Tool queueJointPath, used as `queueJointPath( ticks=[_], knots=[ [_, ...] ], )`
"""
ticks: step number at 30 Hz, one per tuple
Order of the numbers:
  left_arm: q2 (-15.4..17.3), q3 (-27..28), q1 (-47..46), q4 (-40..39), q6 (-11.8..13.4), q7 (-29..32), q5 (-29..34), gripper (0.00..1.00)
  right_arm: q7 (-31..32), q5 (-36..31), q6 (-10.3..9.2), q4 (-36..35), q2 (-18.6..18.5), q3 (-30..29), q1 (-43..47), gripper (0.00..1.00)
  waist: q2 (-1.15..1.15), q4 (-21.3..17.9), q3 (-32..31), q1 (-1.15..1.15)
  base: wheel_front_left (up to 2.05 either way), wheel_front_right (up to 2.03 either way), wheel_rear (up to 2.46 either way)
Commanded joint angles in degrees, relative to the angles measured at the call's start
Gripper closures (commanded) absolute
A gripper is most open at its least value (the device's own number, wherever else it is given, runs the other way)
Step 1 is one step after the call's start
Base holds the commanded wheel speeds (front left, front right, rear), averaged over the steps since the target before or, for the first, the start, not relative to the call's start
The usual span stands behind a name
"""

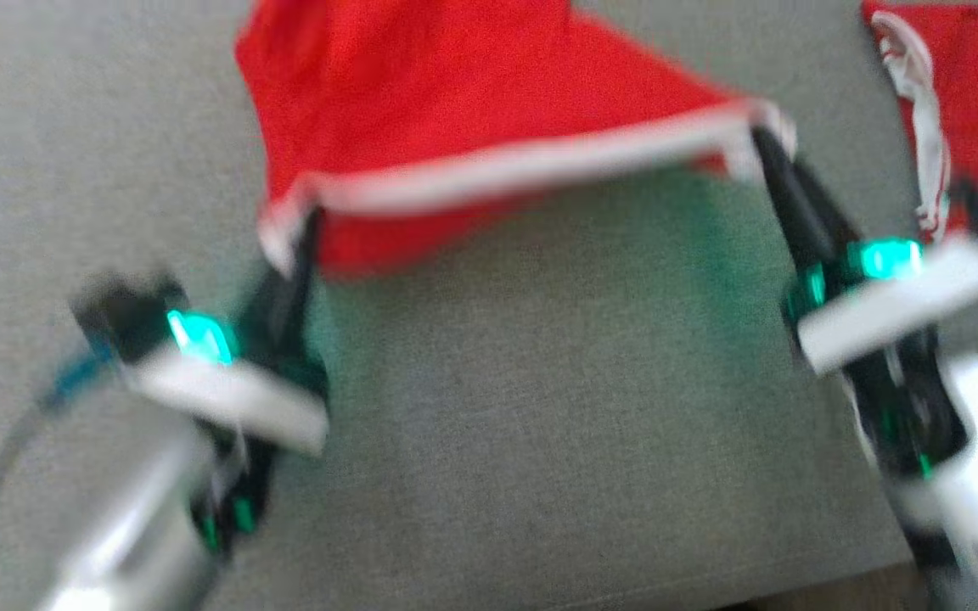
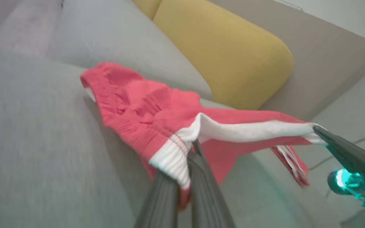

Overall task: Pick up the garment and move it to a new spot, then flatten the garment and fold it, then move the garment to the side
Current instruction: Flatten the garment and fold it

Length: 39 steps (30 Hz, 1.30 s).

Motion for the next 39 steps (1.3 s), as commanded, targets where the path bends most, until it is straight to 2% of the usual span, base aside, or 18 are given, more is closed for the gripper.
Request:
queueJointPath(
  ticks=[1, 3, 6, 9, 12, 15, 22, 27, 32, 39],
  knots=[
    [2.29, 0.75, 1.82, -3.77, -0.26, -0.75, 0.12, 1.00, -0.49, 0.69, 0.39, -3.69, -1.77, -0.16, 4.20, 1.00, 0.00, 1.49, -3.99, 0.02, 0.00, 0.00, 0.00],
    [3.28, -0.72, 8.06, -7.73, 1.03, -1.23, 0.53, 1.00, 0.15, 0.93, 0.39, -7.76, -4.35, -1.54, 11.28, 1.00, 0.00, 2.27, -5.47, 0.02, 0.00, 0.00, 0.00],
    [4.15, -2.65, 16.19, -13.96, 4.26, -1.56, 0.88, 1.00, 1.51, 0.59, 0.39, -14.70, -7.59, -5.19, 21.55, 1.00, 0.00, 3.43, -6.28, 0.02, 0.00, 0.00, 0.00],
    [5.43, -5.09, 21.38, -20.18, 5.96, -0.54, 1.21, 1.00, 2.84, 0.37, 0.39, -21.66, -8.99, -10.61, 29.22, 1.00, 0.00, 4.70, -5.45, 0.02, 0.00, 0.00, 0.00],
    [4.93, -4.57, 22.40, -24.99, 6.64, 0.58, -1.82, 1.00, 5.45, 0.33, 0.39, -26.48, -8.53, -15.33, 30.45, 1.00, 0.00, 6.06, -3.69, 0.02, 0.00, 0.00, 0.00],
    [3.27, -2.06, 19.70, -26.59, 7.37, 1.67, -5.50, 1.00, 8.92, -0.55, 0.39, -27.23, -6.96, -17.08, 24.44, 1.00, 0.00, 7.29, -1.73, 0.02, 0.00, 0.00, 0.00],
    [-1.70, 3.45, 8.05, -22.14, 9.71, 4.23, -10.57, 1.00, 18.88, -4.77, 0.39, -16.44, -2.34, -15.38, 0.40, 1.00, 0.00, 11.80, 5.53, 0.02, 0.00, 0.00, 0.00],
    [-7.18, 2.85, -0.02, -12.74, 8.99, 4.54, -10.38, 1.00, 22.06, -7.83, 0.39, -5.11, -0.53, -15.52, -12.77, 1.00, 0.00, 15.65, 9.42, 0.02, 0.00, 0.00, 0.00],
    [-12.43, 2.33, -5.69, -3.45, 8.23, 1.87, -8.70, 1.00, 21.84, -9.93, 0.39, 4.36, -0.21, -14.01, -19.79, 1.00, 0.00, 18.58, 10.44, 0.02, 0.00, 0.00, 0.00],
    [-16.33, -0.83, -9.70, 3.64, 4.92, 2.01, -7.51, 1.00, 18.93, -10.68, 0.39, 12.59, -0.91, -11.71, -25.32, 1.00, 0.00, 20.32, 10.73, 0.02, 0.00, 0.00, 0.00]
  ],
)
